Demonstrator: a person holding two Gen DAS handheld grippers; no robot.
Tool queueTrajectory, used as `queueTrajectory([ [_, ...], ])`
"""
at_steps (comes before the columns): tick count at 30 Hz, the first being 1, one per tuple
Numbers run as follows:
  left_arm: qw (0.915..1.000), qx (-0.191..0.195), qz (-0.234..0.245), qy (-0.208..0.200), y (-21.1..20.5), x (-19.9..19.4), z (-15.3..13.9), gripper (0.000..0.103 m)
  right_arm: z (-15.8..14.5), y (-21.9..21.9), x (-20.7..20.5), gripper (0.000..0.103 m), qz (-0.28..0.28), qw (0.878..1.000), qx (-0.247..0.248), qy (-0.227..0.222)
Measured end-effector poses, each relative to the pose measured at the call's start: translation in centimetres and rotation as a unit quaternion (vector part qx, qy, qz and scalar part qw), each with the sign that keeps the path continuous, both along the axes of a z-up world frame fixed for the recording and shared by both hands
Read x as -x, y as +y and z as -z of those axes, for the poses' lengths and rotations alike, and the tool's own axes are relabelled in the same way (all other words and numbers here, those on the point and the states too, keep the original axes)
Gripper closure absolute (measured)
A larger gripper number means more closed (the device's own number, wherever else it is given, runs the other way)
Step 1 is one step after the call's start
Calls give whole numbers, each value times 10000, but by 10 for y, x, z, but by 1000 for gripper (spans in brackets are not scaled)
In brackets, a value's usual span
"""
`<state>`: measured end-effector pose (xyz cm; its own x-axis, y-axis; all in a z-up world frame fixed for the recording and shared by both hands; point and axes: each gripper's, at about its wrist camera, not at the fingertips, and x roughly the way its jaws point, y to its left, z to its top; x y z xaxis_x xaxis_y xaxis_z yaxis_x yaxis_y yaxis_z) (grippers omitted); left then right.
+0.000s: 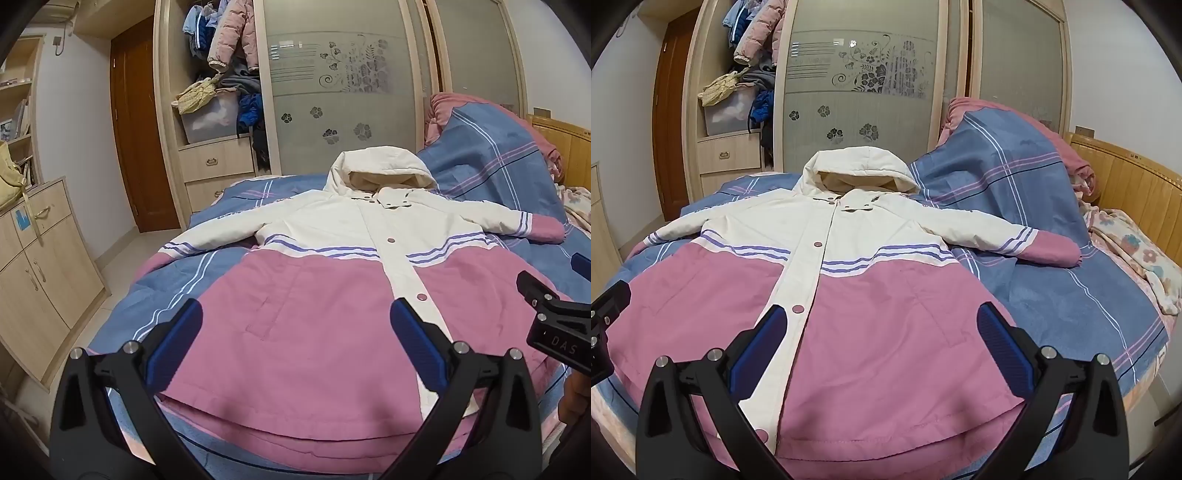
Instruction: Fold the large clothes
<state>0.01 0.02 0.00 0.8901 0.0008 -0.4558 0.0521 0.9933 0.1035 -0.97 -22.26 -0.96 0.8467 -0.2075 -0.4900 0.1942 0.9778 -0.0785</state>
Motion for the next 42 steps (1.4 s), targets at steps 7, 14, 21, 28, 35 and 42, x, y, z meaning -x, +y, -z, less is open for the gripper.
queueTrajectory([
  [7, 10000, 59, -13, 11, 1, 1, 0, 2, 1, 0, 0, 1, -3, 10000, -1, 16],
  [14, 9999, 95, 9, 138, -1, -1, 1, 2, 0, 1, -1, 1, 10, 10000, 28, 39],
  [21, 9999, 91, -22, 63, -2, 1, 0, 2, 9, 4, -2, 1, 14, 10000, 31, 52],
  [28, 9999, 102, -30, 47, 0, 0, -2, 2, 10, 2, -5, 1, 18, 9999, 68, 114],
  [35, 9999, 124, -26, 78, 0, -1, -1, 2, 11, 5, -5, 1, 9, 9998, 177, 134],
  [42, 9999, 122, 24, 60, 1, 0, 1, 2, 11, 8, -6, 1, 73, 9994, 306, 139],
])
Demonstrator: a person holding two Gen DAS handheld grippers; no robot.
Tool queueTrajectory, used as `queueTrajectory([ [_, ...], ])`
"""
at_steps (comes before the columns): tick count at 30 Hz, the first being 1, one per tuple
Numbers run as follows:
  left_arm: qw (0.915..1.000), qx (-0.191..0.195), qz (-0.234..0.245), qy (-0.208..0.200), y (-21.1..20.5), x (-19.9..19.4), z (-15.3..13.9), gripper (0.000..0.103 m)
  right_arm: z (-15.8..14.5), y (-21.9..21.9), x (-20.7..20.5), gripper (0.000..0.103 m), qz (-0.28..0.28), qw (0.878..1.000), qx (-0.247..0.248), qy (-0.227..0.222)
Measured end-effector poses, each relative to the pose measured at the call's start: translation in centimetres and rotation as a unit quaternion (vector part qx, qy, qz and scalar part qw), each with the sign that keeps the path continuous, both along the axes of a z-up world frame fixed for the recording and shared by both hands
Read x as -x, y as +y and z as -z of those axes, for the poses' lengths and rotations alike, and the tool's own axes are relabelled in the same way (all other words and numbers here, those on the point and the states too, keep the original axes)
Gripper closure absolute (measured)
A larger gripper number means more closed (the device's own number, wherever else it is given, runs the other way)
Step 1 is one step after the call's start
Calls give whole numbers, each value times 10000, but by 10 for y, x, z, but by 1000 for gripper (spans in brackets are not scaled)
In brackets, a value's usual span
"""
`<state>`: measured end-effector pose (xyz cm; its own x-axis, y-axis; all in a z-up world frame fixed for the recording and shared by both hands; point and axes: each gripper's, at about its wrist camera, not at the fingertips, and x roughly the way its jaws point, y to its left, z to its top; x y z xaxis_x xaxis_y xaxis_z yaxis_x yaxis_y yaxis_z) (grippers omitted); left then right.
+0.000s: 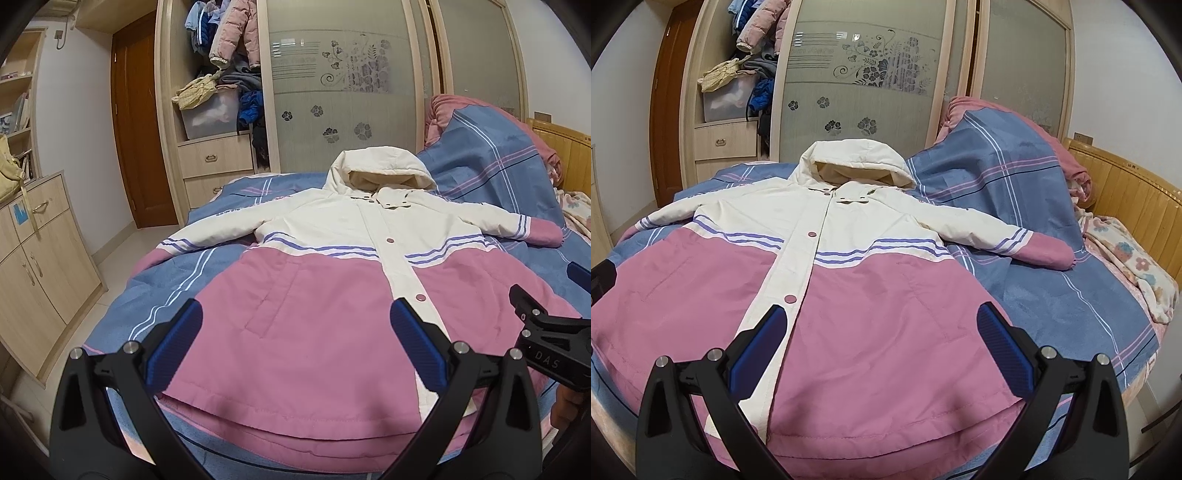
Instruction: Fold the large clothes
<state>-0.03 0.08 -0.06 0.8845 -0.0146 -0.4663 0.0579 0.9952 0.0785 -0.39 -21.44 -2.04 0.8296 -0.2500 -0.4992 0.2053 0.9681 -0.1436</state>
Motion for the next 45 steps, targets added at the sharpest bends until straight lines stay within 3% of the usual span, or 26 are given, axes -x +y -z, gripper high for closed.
queueTrajectory([
  [26, 10000, 20, -5, -11, -1, 1, -2, 2, 5, -6, -7, 1, -42, 9993, -282, 257],
  [45, 9999, 87, 82, 54, -1, -1, -1, 2, 4, -3, -3, 1, 25, 9997, -235, 67],
])
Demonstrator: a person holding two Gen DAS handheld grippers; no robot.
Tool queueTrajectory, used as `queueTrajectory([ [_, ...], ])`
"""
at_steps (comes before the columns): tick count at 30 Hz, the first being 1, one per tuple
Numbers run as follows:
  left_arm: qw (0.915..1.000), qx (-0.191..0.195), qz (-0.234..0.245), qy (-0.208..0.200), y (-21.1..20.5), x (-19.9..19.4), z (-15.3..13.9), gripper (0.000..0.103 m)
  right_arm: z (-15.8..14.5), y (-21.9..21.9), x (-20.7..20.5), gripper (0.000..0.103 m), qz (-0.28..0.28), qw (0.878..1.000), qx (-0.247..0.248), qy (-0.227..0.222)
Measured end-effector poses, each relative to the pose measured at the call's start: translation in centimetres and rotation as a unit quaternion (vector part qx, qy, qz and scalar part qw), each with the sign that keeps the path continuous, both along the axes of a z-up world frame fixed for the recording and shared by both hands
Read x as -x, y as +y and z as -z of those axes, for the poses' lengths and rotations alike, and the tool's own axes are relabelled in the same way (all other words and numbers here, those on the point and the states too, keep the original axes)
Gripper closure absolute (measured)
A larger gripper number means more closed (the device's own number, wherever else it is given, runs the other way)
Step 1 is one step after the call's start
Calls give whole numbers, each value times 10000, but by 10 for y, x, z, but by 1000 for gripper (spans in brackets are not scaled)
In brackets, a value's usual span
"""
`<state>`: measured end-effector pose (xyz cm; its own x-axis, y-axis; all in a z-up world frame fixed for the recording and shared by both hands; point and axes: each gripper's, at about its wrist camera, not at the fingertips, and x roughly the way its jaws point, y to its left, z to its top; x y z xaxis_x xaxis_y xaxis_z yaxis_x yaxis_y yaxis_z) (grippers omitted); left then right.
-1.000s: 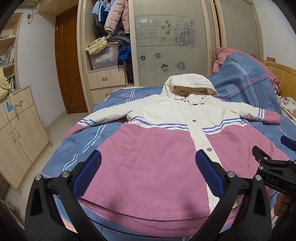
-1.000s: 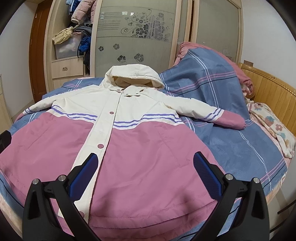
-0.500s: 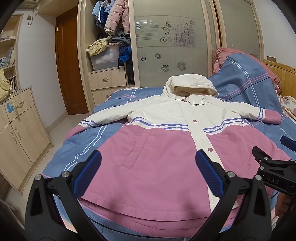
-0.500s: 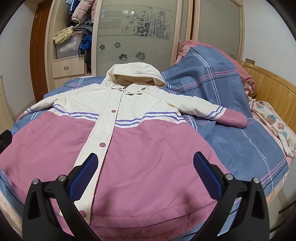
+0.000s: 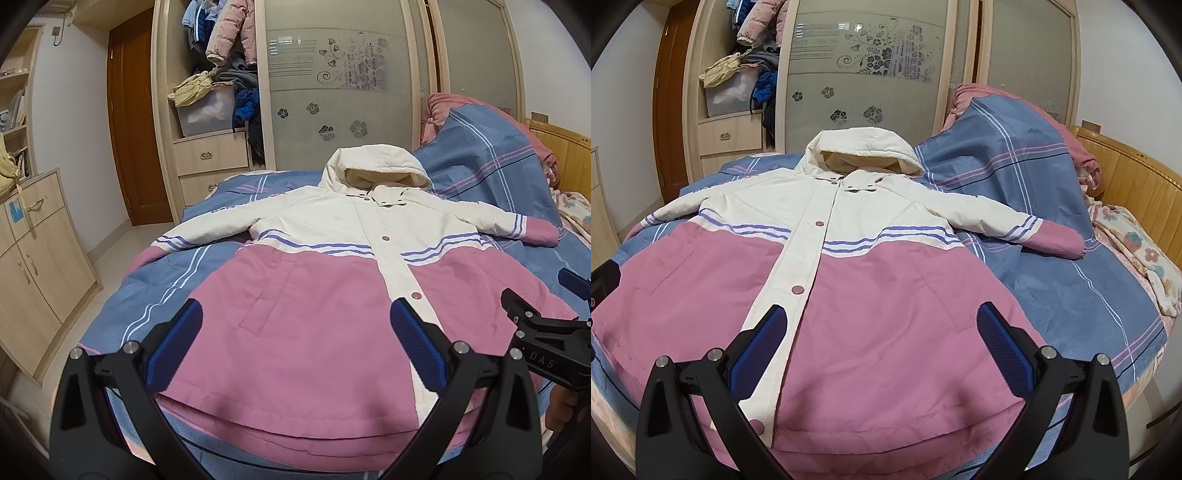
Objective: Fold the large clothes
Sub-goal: 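Move both tools to the jacket hood and grasp its edge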
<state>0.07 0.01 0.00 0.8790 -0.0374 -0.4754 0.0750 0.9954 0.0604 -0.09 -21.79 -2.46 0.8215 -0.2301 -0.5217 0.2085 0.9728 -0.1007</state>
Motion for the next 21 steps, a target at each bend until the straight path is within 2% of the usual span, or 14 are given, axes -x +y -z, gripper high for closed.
queueTrajectory([
  [3, 9999, 62, 97, -35, 0, 2, -1, 2, -1, 2, 3, 1, 14, 9999, 74, -131],
  [9, 9989, 89, 441, -163, -5, 7, -2, 2, 1, 9, 1, 1, -157, 9994, 294, -94],
  [11, 9988, -39, 421, -260, -6, 9, -2, 2, 7, 7, -4, 1, -215, 9995, 201, 96],
  [14, 9982, -478, 136, -347, -8, 1, 4, 2, 17, -1, -17, 1, -323, 9981, -215, 476],
  [18, 9972, -682, 241, -169, -12, -30, 0, 2, 19, -22, -53, 1, -449, 9939, -671, 752],
  [20, 9959, -808, 366, -178, -21, -63, -15, 2, 11, -33, -90, 1, -525, 9930, -592, 879],
  [21, 9950, -918, 363, -166, -26, -86, -24, 2, 4, -40, -118, 1, -419, 9943, -369, 913],
])
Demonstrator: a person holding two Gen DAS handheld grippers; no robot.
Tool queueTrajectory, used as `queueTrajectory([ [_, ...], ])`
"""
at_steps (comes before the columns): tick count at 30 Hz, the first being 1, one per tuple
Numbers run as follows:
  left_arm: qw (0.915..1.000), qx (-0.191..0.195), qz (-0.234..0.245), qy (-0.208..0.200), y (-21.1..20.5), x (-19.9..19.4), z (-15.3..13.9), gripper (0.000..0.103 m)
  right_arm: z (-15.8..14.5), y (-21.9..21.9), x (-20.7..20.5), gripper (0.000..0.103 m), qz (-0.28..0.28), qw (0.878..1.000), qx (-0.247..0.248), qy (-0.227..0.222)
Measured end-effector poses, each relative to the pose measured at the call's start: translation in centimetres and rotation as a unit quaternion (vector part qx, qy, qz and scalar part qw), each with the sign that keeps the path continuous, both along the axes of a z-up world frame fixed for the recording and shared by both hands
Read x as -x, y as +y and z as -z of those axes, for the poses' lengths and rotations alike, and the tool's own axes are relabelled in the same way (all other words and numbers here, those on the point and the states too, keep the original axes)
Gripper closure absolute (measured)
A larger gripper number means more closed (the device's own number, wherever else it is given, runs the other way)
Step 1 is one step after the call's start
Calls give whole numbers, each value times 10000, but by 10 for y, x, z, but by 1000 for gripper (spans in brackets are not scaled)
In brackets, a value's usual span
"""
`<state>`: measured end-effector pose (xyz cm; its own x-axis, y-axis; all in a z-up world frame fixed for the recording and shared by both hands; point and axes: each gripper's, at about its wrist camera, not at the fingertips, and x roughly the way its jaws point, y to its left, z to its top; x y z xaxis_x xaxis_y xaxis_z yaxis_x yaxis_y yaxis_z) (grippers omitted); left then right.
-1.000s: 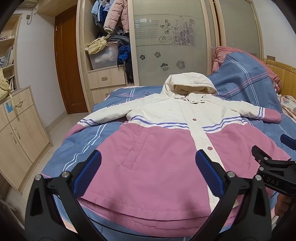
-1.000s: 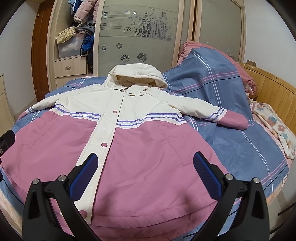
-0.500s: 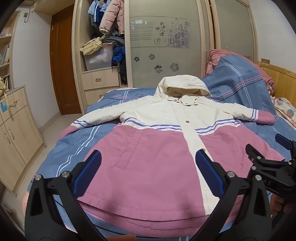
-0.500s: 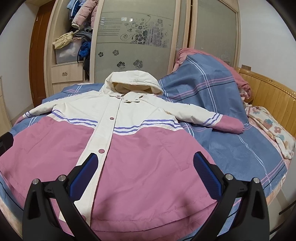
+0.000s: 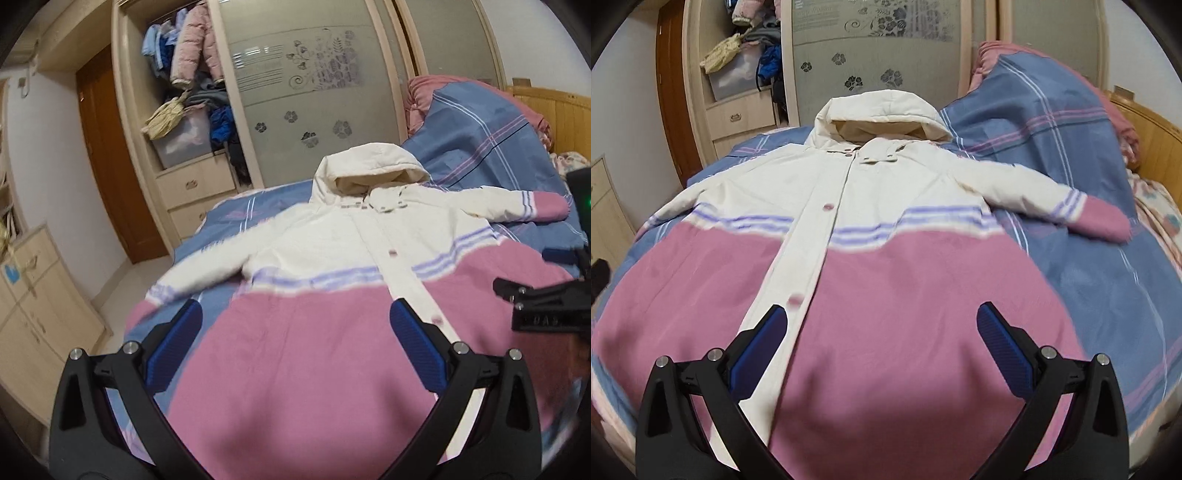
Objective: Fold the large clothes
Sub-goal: 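Move both tools to the jacket hood and grasp its edge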
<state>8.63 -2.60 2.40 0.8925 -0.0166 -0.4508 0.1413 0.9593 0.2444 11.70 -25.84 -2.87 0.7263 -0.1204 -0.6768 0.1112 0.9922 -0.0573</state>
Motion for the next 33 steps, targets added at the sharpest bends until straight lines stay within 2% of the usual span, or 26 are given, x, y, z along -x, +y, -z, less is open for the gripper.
queueTrajectory([
  [2, 9999, -113, -78, 56, -16, -44, -14, 2, -15, -13, -62, 1, 370, 9971, 659, -136],
  [3, 9998, -115, -113, 110, -29, -80, -23, 2, -20, -17, -85, 1, 504, 9939, 957, -233],
  [4, 9997, -174, -156, 114, -45, -117, -30, 2, -27, -21, -122, 1, 619, 9871, 1426, -385],
  [5, 9993, -284, -193, 110, -59, -144, -31, 2, -29, -24, -144, 1, 624, 9830, 1670, -444],
  [7, 9960, -814, -374, 44, -104, -230, -21, 2, -26, -35, -221, 1, 619, 9693, 2351, -376],
  [8, 9940, -967, -507, 22, -125, -272, -8, 2, -19, -45, -261, 1, 832, 9624, 2575, -238],
  [10, 9938, -874, -665, 181, -153, -341, 17, 2, -10, -66, -317, 1, 1397, 9560, 2577, -131],
  [11, 9947, -577, -785, 325, -162, -380, 28, 2, -4, -80, -350, 1, 1687, 9590, 2268, -191],
  [13, 9951, 19, -729, 663, -174, -434, 51, 2, 10, -95, -383, 1, 1943, 9614, 1916, -340],
  [15, 9932, -73, -879, 763, -191, -476, 80, 2, 35, -96, -400, 1, 2163, 9505, 2156, -574],
  [16, 9930, -241, -935, 679, -199, -487, 93, 2, 50, -96, -403, 1, 2153, 9487, 2215, -680],
  [17, 9927, -350, -957, 641, -204, -495, 105, 2, 68, -100, -415, 1, 1967, 9579, 2051, -416],
  [18, 9924, -313, -890, 787, -206, -503, 115, 2, 74, -103, -428, 1, 1812, 9640, 1946, 29],
  [19, 9930, -229, -788, 854, -205, -503, 114, 2, 74, -105, -432, 1, 1770, 9658, 1887, 193],
  [20, 9950, -19, -605, 792, -200, -497, 105, 2, 68, -106, -425, 1, 1778, 9665, 1848, -80],
  [22, 9964, 170, -539, 634, -191, -483, 92, 2, 58, -105, -415, 1, 1894, 9619, 1951, -290],
  [23, 9965, 62, -627, 553, -190, -477, 90, 2, 54, -104, -411, 1, 1936, 9588, 2049, -344],
  [25, 9934, -968, -601, 105, -206, -460, 91, 2, 50, -96, -404, 1, 2004, 9460, 2507, -461],
  [26, 9794, -1962, -384, -299, -225, -446, 100, 2, 51, -91, -403, 1, 1981, 9383, 2795, -478],
  [28, 9431, -3171, -352, -935, -249, -434, 124, 2, 56, -85, -406, 1, 1996, 9256, 3182, -470],
  [29, 9341, -3356, -422, -1142, -257, -431, 130, 2, 57, -86, -408, 1, 2017, 9228, 3245, -492],
  [31, 9321, -3328, -597, -1299, -263, -433, 133, 2, 57, -88, -414, 2, 2011, 9202, 3321, -497],
  [33, 9179, -3506, -858, -1645, -264, -437, 134, 2, 57, -93, -416, 4, 2081, 9205, 3269, -502],
])
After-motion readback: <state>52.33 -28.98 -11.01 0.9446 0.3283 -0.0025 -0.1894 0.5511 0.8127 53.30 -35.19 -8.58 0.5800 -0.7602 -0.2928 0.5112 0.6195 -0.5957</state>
